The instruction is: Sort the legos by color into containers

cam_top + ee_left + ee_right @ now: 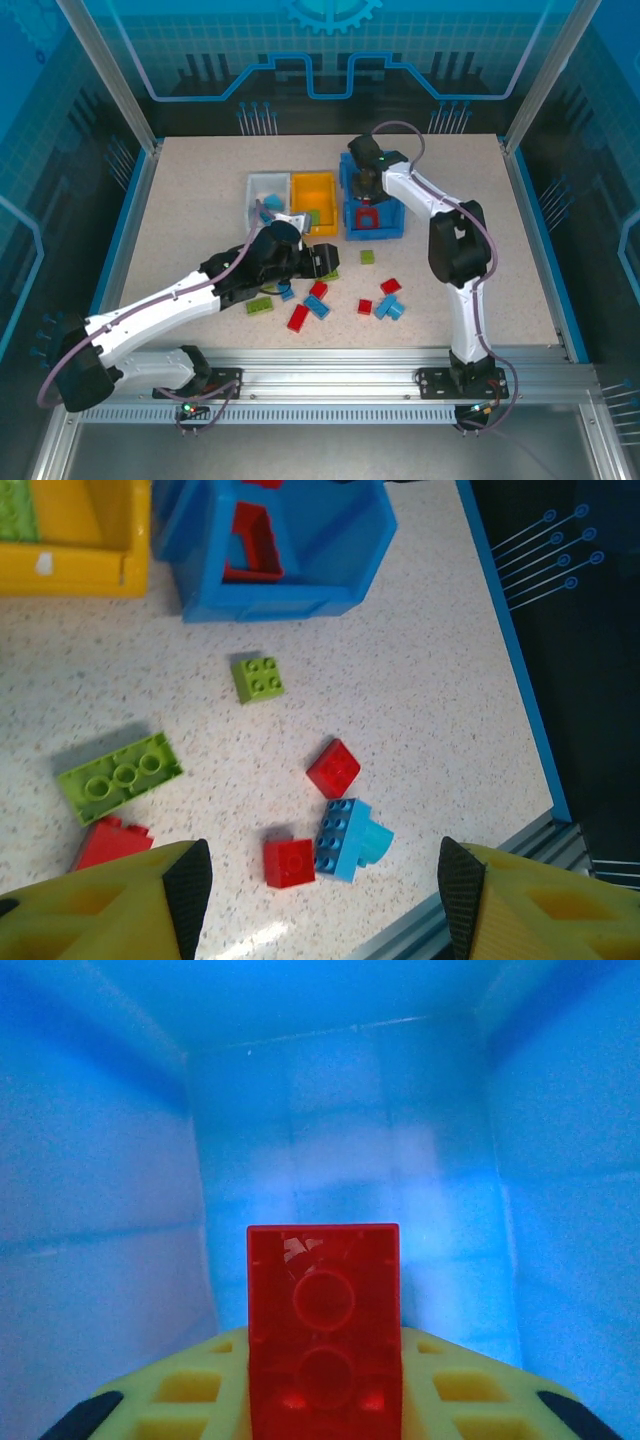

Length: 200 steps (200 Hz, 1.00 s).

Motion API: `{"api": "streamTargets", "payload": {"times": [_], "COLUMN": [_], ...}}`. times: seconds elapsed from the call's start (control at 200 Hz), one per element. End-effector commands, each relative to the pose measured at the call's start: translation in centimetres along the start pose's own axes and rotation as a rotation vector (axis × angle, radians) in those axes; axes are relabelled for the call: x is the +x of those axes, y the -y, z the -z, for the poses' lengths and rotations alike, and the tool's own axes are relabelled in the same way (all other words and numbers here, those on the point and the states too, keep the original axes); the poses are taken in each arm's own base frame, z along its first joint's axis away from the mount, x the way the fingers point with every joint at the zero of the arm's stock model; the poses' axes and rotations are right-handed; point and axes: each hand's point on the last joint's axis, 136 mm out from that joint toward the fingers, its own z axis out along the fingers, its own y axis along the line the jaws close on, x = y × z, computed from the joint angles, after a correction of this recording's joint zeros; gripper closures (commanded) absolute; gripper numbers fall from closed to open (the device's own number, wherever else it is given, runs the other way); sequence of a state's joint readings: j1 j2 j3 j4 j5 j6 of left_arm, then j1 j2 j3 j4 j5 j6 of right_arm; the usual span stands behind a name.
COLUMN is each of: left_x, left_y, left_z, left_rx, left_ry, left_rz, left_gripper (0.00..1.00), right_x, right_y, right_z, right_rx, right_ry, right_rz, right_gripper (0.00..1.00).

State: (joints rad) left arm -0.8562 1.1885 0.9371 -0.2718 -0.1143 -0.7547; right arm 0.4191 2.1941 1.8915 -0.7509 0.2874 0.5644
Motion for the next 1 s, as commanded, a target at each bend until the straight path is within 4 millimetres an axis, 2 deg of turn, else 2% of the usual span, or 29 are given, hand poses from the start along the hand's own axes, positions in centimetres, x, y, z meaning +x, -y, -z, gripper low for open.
{"api": "streamTargets", "payload": {"times": [0.0,0.17,0.31,0.435,0.57,0.67,0.715,0.795,0.89,0.995], "left_x": [-2.2,-2.2,-2.1,-2.0,-1.5,-1.0,-0.9,-0.9,-0.9,-1.2], "left_y": [1.9,1.1,-0.5,-2.6,-6.5,-9.1,-9.7,-10.6,-11.8,-12.7], "left_z": [-0.1,-0.1,1.0,2.3,3.1,2.8,2.4,1.2,-1.0,-3.9], "left_rx": [0.007,-0.06,-0.137,-0.23,-0.373,-0.411,-0.418,-0.453,-0.517,-0.555], "left_ry": [0.087,0.088,0.092,0.095,0.046,-0.001,-0.015,-0.029,-0.037,-0.03], "left_rz": [-0.062,-0.075,-0.084,-0.105,-0.091,-0.013,0.011,0.024,0.053,0.094], "left_gripper": [0.35,0.35,0.35,0.34,0.32,0.31,0.3,0.29,0.28,0.27], "right_x": [0.5,0.2,-0.9,-2.6,-4.3,-4.4,-4.0,-2.1,1.7,7.6], "right_y": [0.5,0.1,-0.2,-0.8,-1.6,-1.8,-1.9,-2.4,-4.0,-5.6], "right_z": [-1.5,-2.1,-0.1,3.8,9.9,14.5,16.5,19.4,22.5,24.9], "right_rx": [-0.008,-0.03,-0.057,-0.096,-0.131,-0.151,-0.167,-0.222,-0.359,-0.549], "right_ry": [-0.088,-0.109,-0.068,0.017,0.144,0.234,0.275,0.344,0.446,0.533], "right_rz": [-0.012,-0.003,-0.003,0.0,0.011,0.015,0.017,0.036,0.117,0.225], "right_gripper": [0.65,0.54,0.44,0.43,0.45,0.44,0.44,0.41,0.35,0.3]}}
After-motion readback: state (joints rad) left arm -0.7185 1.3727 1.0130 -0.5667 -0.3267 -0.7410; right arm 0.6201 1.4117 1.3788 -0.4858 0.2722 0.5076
